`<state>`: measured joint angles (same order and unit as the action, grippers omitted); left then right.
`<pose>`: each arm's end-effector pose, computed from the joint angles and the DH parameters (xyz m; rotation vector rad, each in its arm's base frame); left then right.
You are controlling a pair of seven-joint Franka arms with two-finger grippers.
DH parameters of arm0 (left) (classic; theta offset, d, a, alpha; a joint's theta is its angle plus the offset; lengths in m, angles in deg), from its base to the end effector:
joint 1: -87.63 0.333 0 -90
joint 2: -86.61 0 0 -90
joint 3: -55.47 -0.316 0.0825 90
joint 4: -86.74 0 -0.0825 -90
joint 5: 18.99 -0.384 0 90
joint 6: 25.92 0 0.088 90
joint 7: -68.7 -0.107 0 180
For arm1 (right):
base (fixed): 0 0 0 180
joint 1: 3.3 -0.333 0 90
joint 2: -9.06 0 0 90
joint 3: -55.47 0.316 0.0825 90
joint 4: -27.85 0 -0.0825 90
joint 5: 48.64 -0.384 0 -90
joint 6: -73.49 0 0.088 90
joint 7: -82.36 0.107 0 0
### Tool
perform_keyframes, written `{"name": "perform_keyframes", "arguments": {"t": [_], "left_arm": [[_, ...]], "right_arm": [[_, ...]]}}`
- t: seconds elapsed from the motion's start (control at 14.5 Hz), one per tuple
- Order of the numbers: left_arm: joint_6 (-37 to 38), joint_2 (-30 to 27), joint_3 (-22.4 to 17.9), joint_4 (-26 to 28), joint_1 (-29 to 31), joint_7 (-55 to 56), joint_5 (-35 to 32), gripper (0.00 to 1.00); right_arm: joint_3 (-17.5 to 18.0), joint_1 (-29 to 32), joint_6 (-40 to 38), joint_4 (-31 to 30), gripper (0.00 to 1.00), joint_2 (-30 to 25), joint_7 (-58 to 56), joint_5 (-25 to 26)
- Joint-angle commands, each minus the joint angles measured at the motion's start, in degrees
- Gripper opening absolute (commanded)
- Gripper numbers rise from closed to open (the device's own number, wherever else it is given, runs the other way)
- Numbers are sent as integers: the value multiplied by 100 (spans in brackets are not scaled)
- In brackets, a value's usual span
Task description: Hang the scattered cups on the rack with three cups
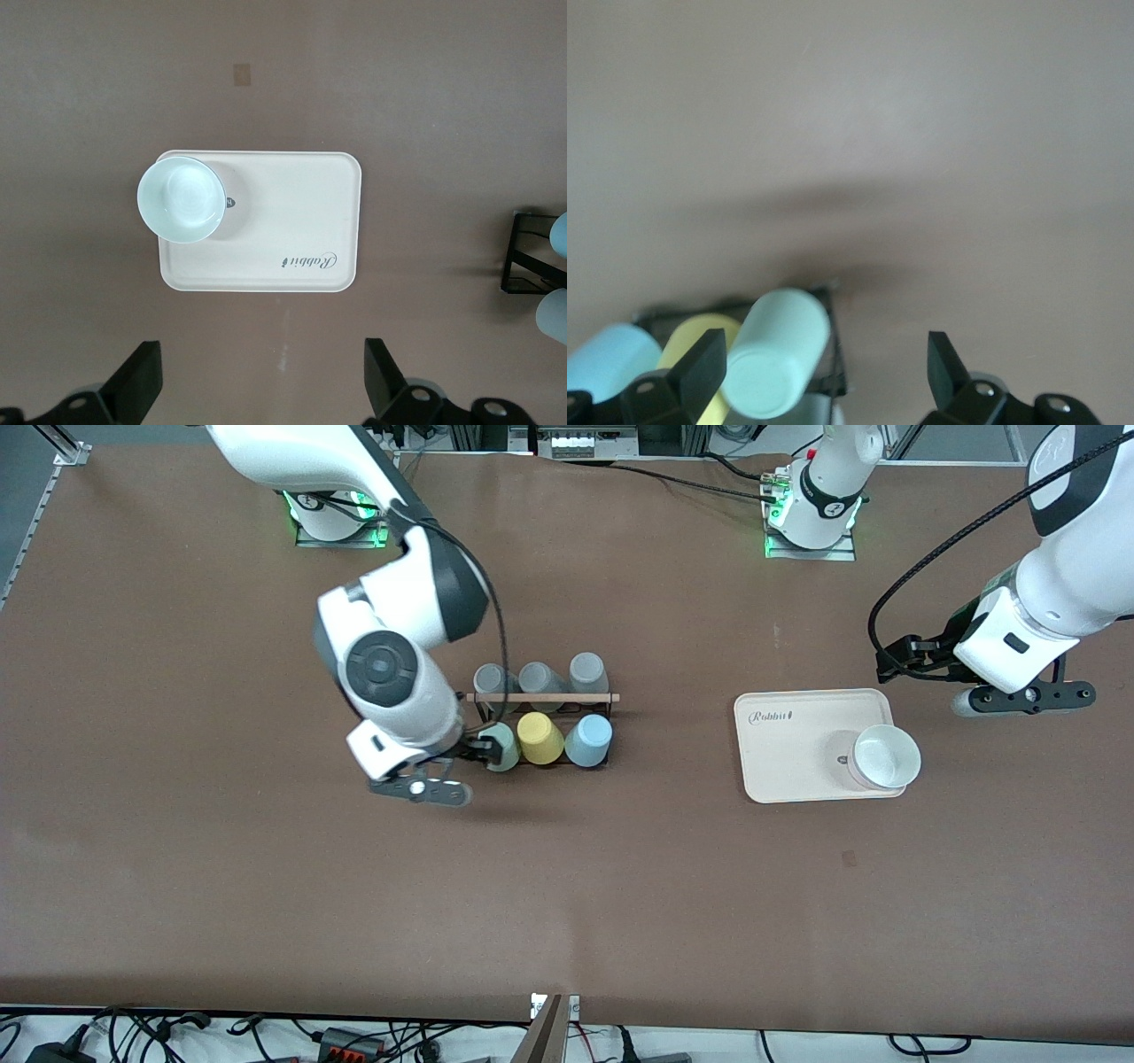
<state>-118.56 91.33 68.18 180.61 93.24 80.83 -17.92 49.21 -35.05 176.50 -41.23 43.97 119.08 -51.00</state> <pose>0.5721 -0.0688 0.5510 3.1149 0.1393 -0.1663 0.6458 0.3339 0.4254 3.1017 -0.2900 -0.0003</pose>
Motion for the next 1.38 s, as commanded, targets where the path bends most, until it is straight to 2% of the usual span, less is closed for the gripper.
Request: {"name": "perform_keyframes", "arguments": {"t": [0.0,0.21,0.48,0.69,0.9,1.31], "left_arm": [[27,-6,30,-70,28,-87,69,100],[44,-6,47,-70,28,-87,78,100],[44,-6,47,-70,28,-87,69,100],[53,-6,56,-70,28,-87,69,100],[71,-6,56,-70,28,-87,78,100],[71,-6,56,-70,28,-87,78,100]], "right_arm": [[-489,177,-570,-53,100,-519,-436,-19],[-753,616,-1141,-149,100,-1090,-1621,-1],[-780,1442,-1591,-526,100,-1793,-2835,25],[-807,1733,-1697,-947,100,-2338,-3390,288],[-789,1743,-1636,-1511,100,-2857,-3374,420],[-745,1488,-1662,-1512,100,-2937,-2917,403]]}}
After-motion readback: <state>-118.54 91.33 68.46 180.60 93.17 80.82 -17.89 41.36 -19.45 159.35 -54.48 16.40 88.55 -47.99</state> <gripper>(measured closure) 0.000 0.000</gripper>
